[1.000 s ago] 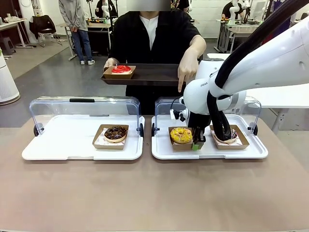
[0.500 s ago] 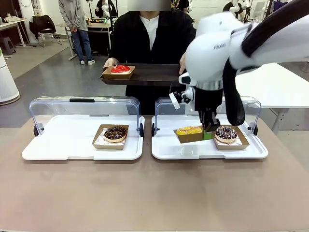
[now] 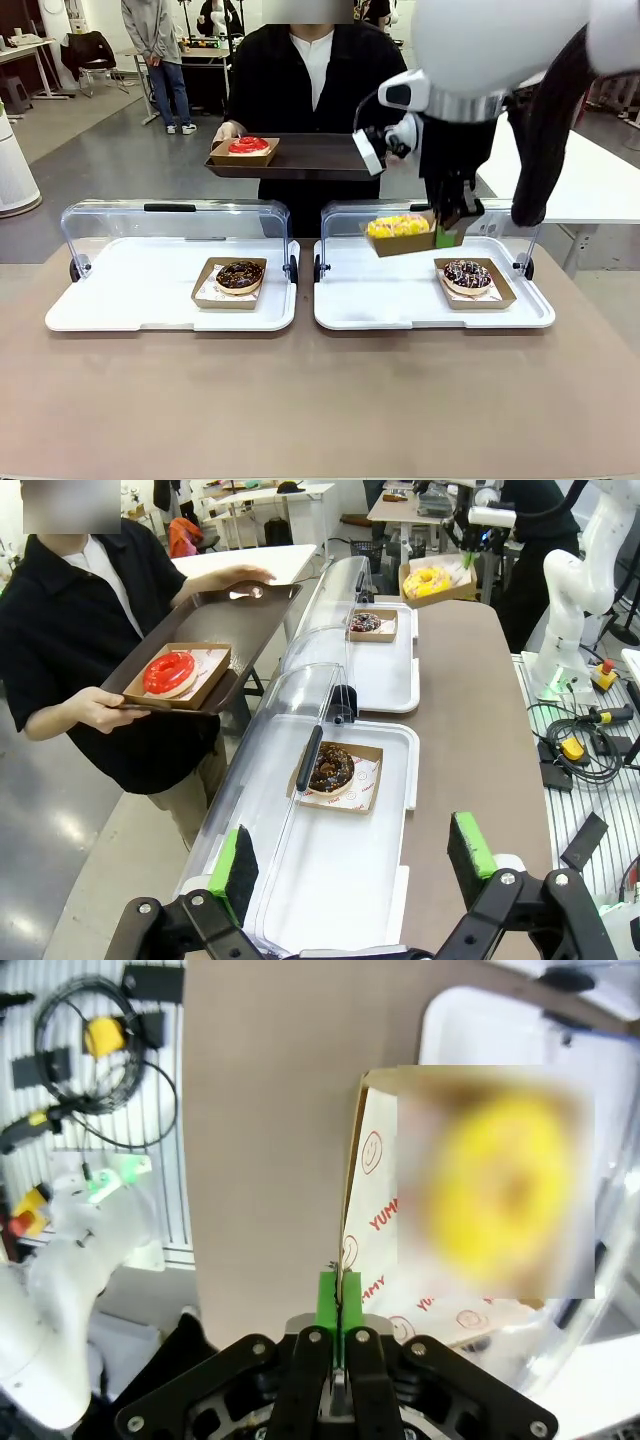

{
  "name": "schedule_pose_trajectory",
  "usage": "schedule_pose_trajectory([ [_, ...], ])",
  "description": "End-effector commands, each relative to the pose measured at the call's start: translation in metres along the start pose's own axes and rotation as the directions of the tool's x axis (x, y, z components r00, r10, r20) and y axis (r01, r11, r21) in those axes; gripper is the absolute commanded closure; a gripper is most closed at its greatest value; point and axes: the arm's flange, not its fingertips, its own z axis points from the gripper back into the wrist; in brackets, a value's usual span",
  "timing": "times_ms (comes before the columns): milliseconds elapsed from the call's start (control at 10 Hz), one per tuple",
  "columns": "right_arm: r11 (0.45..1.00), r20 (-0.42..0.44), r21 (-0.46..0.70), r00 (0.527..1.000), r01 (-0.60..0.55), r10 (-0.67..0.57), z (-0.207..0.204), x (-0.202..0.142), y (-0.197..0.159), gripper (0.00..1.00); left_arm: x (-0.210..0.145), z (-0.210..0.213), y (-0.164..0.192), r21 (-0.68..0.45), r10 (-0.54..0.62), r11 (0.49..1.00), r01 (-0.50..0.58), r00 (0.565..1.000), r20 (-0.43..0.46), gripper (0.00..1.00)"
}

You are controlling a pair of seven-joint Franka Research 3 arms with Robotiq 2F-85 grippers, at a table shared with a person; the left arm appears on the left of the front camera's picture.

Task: Provide the desired donut to the person.
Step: Pick up and lift the Paper togo box containing the Donut pointed at by the person.

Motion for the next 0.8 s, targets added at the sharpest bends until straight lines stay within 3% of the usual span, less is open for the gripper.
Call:
schedule_pose_trajectory([
  [0, 0.999, -0.016, -0.013, 0.999, 0.045, -0.045, 0.022, 0.0, -0.016, 1.0, 0.002, 0.001, -0.002, 0.002, 0.004, 1.0, -0.004, 1.0, 0.006, 0.0],
  [300, 0.997, 0.024, -0.035, 0.997, 0.07, -0.069, 0.039, -0.007, -0.051, 1.0, 0.002, 0.001, -0.002, 0.002, 0.004, 1.0, -0.004, 1.0, 0.006, 0.0],
  [400, 0.996, 0.022, -0.093, 1.0, 0.003, -0.001, 0.031, -0.011, -0.058, 1.0, 0.002, 0.001, -0.002, 0.002, 0.004, 1.0, -0.004, 1.0, 0.006, 0.0],
  [500, 0.998, 0.045, -0.027, 0.998, 0.048, -0.047, 0.039, -0.008, -0.036, 1.0, 0.002, 0.001, -0.002, 0.002, 0.004, 1.0, -0.004, 1.0, 0.006, 0.0],
  [700, 0.998, 0.045, -0.027, 0.998, 0.048, -0.047, 0.039, -0.008, -0.036, 1.0, 0.002, 0.001, -0.002, 0.002, 0.004, 1.0, -0.004, 1.0, 0.006, 0.0],
])
